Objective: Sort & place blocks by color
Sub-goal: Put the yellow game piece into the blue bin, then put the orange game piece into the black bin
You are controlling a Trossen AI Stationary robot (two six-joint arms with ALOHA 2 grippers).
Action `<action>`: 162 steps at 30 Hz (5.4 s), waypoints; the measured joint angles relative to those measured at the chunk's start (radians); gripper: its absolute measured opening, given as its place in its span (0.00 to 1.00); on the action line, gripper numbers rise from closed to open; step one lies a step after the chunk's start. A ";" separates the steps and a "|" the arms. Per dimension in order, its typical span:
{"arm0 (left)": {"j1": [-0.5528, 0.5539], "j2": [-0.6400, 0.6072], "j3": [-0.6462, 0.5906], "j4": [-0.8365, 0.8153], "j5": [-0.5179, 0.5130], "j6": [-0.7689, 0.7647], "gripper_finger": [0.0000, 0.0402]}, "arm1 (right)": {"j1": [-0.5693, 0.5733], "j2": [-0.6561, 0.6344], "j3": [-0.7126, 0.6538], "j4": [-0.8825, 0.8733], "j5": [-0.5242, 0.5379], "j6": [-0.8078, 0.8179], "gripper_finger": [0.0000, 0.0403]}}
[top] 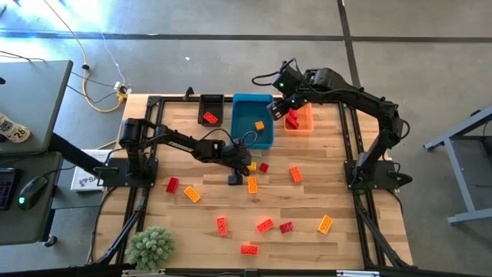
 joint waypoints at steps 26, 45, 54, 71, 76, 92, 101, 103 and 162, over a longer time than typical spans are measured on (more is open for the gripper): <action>0.034 -0.201 -0.001 -0.008 -0.042 -0.034 0.28 | 0.000 0.000 0.000 0.000 0.000 -0.026 0.43; 0.323 -0.196 0.000 0.094 0.060 -0.043 0.30 | 0.000 0.000 0.000 0.023 -0.026 -0.012 0.43; 0.318 -0.184 0.000 0.101 0.060 -0.086 0.39 | 0.063 0.000 -0.004 -0.092 -0.138 0.122 0.43; 0.313 -0.184 0.000 0.101 0.083 -0.086 0.49 | 0.357 0.001 -0.318 -0.145 -0.053 0.495 0.43; 0.312 -0.200 0.000 0.087 0.084 -0.087 0.48 | 0.444 0.001 -0.420 -0.106 -0.100 0.636 0.43; 0.309 -0.276 0.001 0.087 0.093 -0.086 0.48 | 0.612 0.000 -0.563 0.034 -0.019 0.881 0.43; 0.302 -0.276 0.001 0.086 0.090 -0.086 0.48 | 0.614 0.000 -0.669 0.043 -0.055 0.900 0.43; 0.301 -0.276 0.001 0.086 0.090 -0.086 0.48 | 0.609 -0.001 -0.698 0.068 -0.061 0.883 0.43; 0.300 -0.276 0.001 0.101 0.071 -0.086 0.47 | 0.373 0.100 -0.869 0.395 -0.316 0.523 0.41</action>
